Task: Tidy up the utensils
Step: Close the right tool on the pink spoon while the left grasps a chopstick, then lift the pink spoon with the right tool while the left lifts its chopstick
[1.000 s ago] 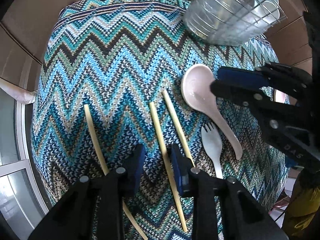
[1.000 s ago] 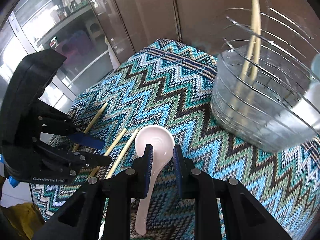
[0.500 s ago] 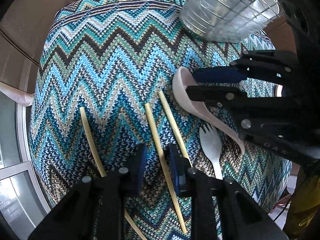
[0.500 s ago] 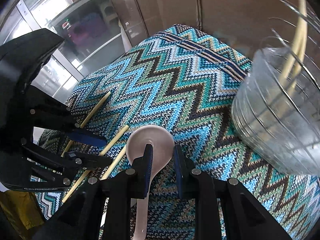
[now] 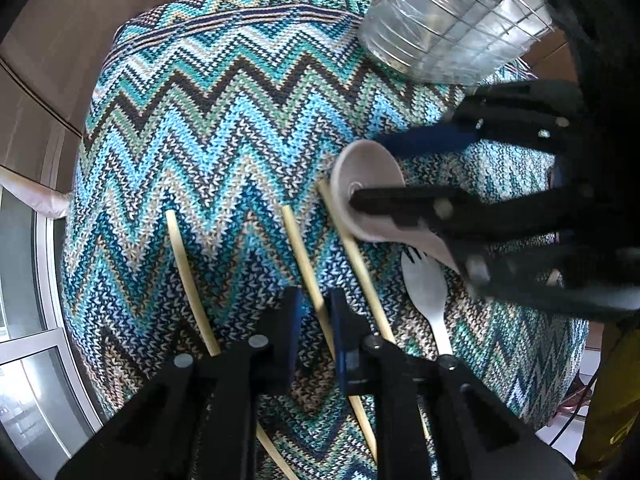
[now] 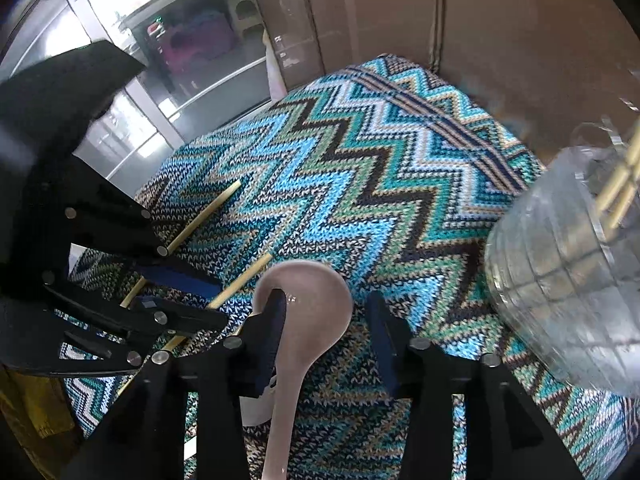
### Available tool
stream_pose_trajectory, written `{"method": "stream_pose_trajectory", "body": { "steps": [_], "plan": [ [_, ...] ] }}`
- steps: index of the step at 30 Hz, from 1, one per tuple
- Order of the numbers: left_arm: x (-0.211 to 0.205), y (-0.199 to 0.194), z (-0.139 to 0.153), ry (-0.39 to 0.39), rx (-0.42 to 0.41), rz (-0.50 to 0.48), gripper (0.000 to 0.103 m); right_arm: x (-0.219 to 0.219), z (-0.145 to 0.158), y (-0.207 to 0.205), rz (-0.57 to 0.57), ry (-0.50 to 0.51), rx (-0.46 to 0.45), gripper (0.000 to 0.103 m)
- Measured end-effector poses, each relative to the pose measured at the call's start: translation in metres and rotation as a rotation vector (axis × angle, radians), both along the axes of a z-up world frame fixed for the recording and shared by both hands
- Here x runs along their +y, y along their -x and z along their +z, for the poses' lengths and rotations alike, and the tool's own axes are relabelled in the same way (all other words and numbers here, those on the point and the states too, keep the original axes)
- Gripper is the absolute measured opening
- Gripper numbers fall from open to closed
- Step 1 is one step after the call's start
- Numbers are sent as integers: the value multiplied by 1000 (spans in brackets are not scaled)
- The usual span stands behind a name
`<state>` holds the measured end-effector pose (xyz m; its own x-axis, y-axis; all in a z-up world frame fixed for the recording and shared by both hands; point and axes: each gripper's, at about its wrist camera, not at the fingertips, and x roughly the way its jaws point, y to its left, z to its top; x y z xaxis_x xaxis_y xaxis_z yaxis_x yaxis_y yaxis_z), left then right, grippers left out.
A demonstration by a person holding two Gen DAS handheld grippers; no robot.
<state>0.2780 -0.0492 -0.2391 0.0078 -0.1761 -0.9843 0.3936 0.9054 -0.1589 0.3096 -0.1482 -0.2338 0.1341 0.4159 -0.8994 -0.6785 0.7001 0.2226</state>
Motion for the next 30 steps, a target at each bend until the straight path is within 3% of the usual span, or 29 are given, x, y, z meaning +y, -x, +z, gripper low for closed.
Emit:
{"method": "stream_pose_trajectory", "body": {
  "steps": [4,14,25,30],
  "plan": [
    [1,0,-1,9,-9,6,10,1,1,4,26,-33,-14,6],
    [27,16,1,48,-42,74,7,-41,22,33,-94,-60,-134,5],
    [64,40,64,194,-185,153,5,-90,54,91,-288,-120,-258,5],
    [56,43,106,284,-255,157,5,-112,81,104,-386,-149,-334,5]
  ]
}}
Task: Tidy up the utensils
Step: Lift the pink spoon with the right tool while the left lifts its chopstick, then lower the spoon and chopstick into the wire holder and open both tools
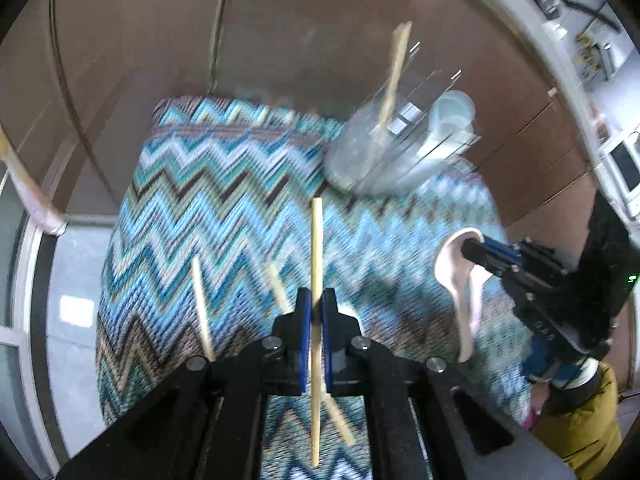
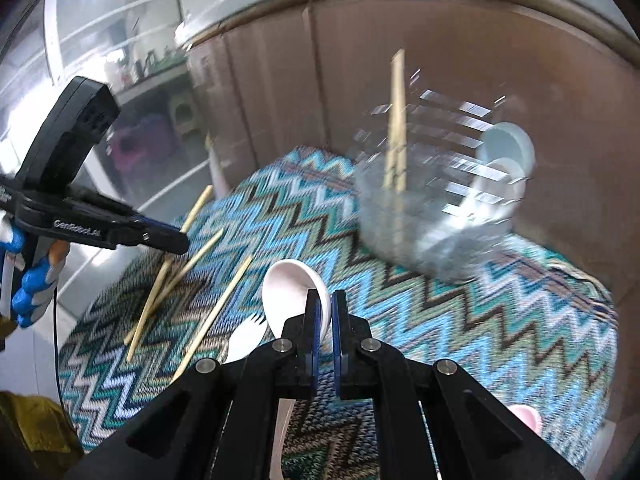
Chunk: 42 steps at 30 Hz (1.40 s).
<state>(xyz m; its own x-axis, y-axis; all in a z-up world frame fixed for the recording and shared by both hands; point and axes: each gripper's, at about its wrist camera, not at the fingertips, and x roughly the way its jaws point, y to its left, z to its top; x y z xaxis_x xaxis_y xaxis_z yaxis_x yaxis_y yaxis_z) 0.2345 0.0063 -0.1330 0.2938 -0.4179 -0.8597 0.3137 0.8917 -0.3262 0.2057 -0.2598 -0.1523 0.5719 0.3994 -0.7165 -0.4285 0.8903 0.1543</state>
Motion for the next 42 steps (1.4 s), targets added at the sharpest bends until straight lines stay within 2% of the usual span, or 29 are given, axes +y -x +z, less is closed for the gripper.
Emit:
{"method": "stream_pose_trajectory", "body": {
  "steps": [7,10,15,18,19,24,29,34,39,42],
  "plan": [
    [-24,-17,77,145,-202,24,5,-29,74,-13,-173,-71,-215,5],
    [-48,-27,102,221,-290,51,5,-39,101,-24,-250,-105,-314,5],
    [-72,-49,143,294,-491,120,5,-41,122,-50,-409,-122,-468,5],
    [-86,-59,153,317,-593,173,5,-38,122,-65,-499,-109,-564,5],
    [-91,-61,153,305,-649,198,5,-37,122,-67,-512,-109,-578,5],
    [-115,-84,129,278,-744,253,5,-33,104,-85,-578,-100,-624,5],
    [-127,-106,91,261,-767,295,5,-34,80,-98,-621,-70,-624,5],
    [-133,-104,52,206,-818,306,5,-30,56,-98,-657,-18,-625,5],
    [-129,-90,36,190,-849,328,7,-25,40,-90,-668,-16,-591,8],
    [-126,-82,34,186,-840,314,8,-24,38,-81,-673,-23,-579,10]
  ]
}}
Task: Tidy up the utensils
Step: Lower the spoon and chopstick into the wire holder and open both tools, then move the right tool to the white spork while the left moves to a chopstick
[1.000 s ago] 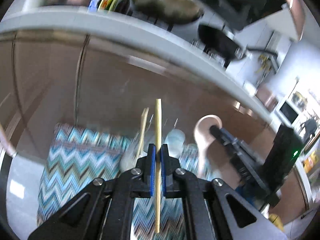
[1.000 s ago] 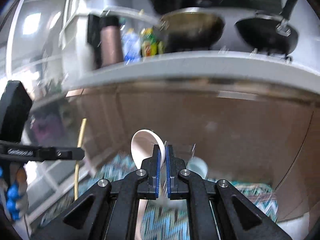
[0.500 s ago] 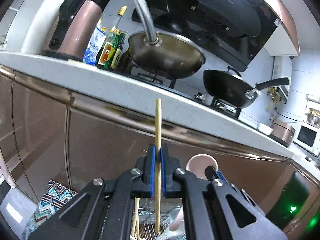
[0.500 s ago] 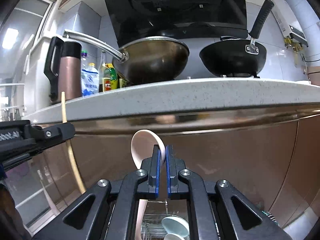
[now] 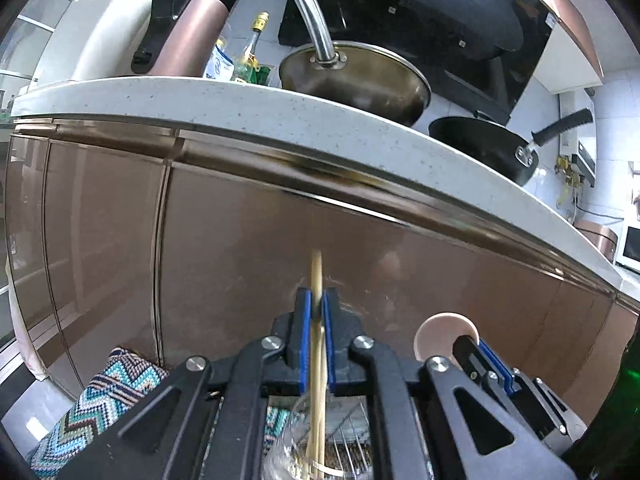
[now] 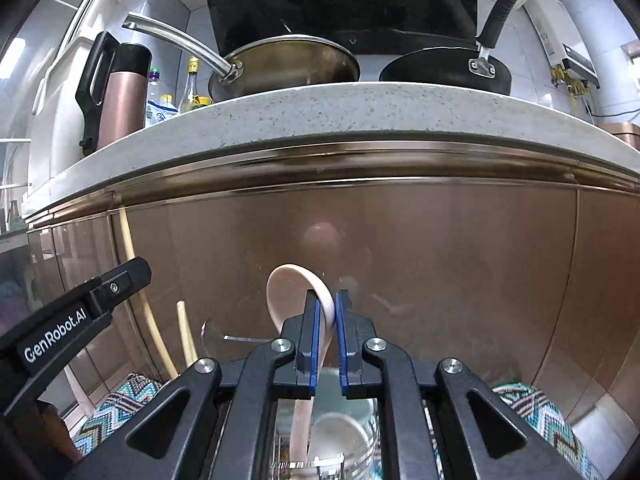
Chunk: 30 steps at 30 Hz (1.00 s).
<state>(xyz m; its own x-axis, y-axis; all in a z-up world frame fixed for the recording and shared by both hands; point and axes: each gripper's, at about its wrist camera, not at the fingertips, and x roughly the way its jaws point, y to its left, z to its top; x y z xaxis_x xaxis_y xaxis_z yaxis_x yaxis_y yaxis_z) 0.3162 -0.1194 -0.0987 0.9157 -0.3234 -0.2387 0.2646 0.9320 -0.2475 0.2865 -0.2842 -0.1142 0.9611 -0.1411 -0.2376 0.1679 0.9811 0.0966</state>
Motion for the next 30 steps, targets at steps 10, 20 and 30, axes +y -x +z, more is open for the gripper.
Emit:
{"method": "stream_pose_trajectory", "body": {
  "steps": [10,20,30],
  "plan": [
    [27,46,32,-33,48,-25,29,-8,10,38,21,-58,69,20],
    [87,102,91,-128,155,-1,32,-19,54,102,81,-92,110,23],
    [144,129,91,-157,417,-24,31,-11,89,163,263,-119,202,23]
  ]
}}
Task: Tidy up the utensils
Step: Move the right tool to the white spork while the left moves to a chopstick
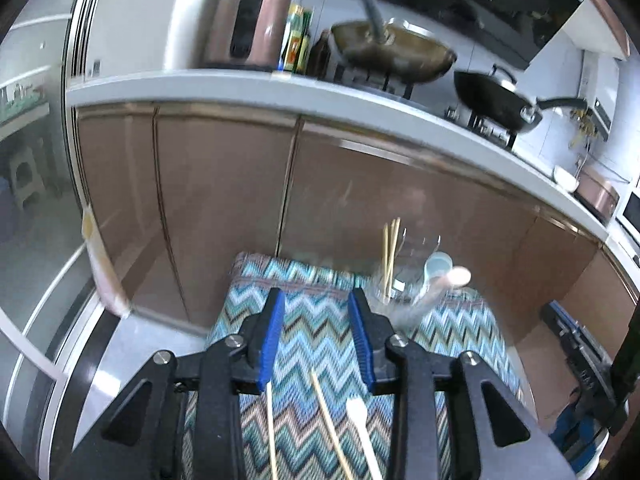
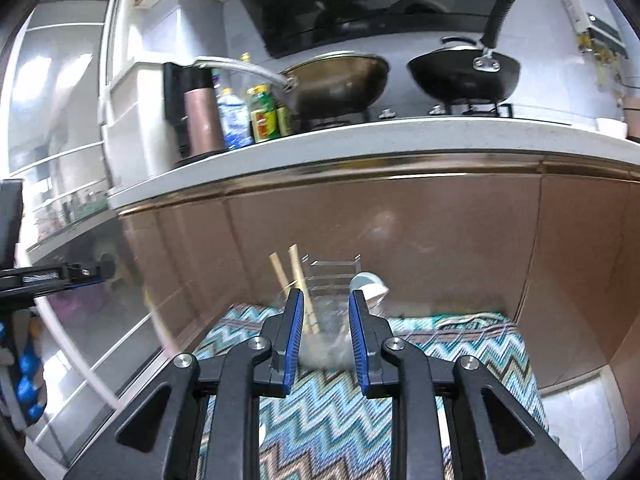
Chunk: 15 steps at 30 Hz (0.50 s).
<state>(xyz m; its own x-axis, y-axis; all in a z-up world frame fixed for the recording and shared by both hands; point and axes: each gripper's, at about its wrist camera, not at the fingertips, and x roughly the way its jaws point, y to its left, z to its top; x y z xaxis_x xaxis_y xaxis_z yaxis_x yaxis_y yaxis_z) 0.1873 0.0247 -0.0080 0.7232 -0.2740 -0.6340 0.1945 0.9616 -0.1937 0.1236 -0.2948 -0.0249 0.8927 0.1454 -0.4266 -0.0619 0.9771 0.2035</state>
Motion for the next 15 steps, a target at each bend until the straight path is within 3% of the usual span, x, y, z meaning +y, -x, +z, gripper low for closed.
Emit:
{"method": "stream_pose_trajectory", "body": {
  "steps": [6,9,15],
  "plan": [
    [8,2,-42,10,230,-78,31,17,-15,1,155,-35,153,21],
    [11,1,-64,-30,298,-78,31,28,-31,3,222,-39,229,21],
    [12,-8,-102,-10,431,-105,31,44,-61,3,297,-25,345,18]
  ]
}}
